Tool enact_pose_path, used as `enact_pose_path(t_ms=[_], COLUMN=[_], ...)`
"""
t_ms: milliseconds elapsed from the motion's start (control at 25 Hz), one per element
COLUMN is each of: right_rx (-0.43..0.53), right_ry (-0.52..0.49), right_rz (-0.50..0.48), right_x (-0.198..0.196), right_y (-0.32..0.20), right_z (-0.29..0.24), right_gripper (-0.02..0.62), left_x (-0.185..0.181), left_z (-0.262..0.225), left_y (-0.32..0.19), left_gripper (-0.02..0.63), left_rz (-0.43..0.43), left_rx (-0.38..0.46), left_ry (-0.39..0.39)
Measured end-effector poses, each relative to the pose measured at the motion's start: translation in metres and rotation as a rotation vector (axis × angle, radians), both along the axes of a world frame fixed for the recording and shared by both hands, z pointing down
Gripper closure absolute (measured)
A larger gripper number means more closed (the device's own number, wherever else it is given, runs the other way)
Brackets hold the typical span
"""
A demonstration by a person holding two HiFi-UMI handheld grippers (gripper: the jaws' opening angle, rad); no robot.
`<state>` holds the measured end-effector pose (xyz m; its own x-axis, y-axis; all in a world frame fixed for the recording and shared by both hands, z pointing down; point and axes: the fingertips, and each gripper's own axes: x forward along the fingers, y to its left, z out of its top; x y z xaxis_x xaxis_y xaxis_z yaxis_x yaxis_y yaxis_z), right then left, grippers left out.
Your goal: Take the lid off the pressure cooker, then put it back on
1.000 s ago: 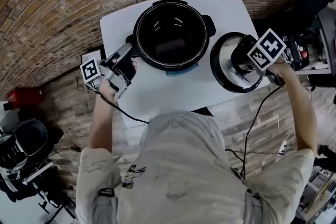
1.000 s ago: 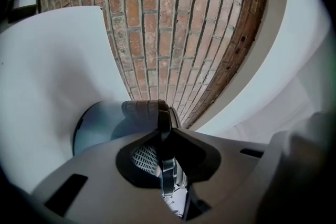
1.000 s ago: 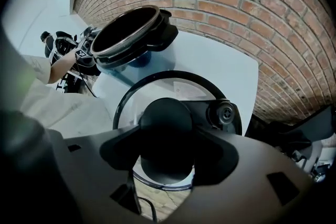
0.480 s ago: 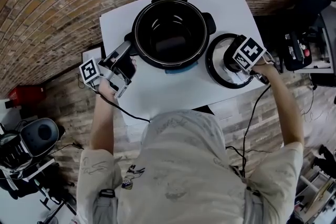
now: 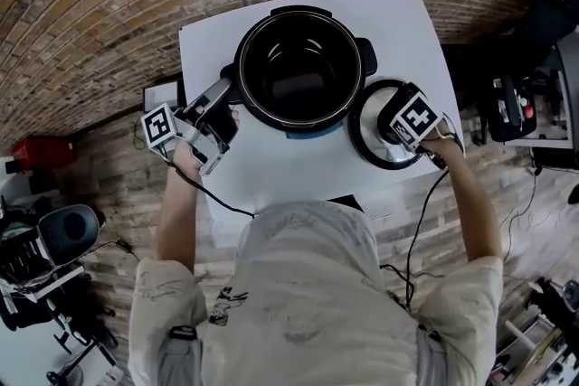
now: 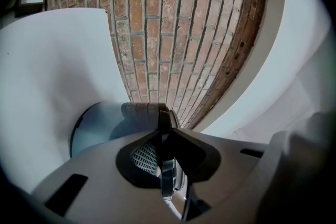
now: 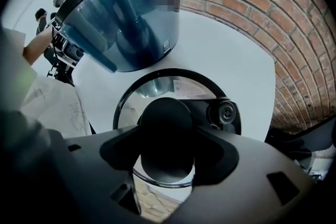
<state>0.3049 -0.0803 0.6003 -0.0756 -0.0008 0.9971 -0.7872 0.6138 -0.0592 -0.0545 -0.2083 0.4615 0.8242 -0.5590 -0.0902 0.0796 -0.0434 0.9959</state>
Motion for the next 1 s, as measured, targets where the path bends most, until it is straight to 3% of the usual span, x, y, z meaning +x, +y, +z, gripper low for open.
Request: enact_pose_path(t_ms=[1000], right_rx=[-0.017], right_ry=[0.016], right_rz=[-0.011], right_x=[0.0019], right_y=[-0.0021], right_z=[-0.0004], right_gripper=[0.299], left_x=[0.0003], left_z=[0.0016], left_y=[-0.0011], left_gripper=[0.537], left_rz=[-0.015], left_rx=[-0.001], left_ry=[0.017])
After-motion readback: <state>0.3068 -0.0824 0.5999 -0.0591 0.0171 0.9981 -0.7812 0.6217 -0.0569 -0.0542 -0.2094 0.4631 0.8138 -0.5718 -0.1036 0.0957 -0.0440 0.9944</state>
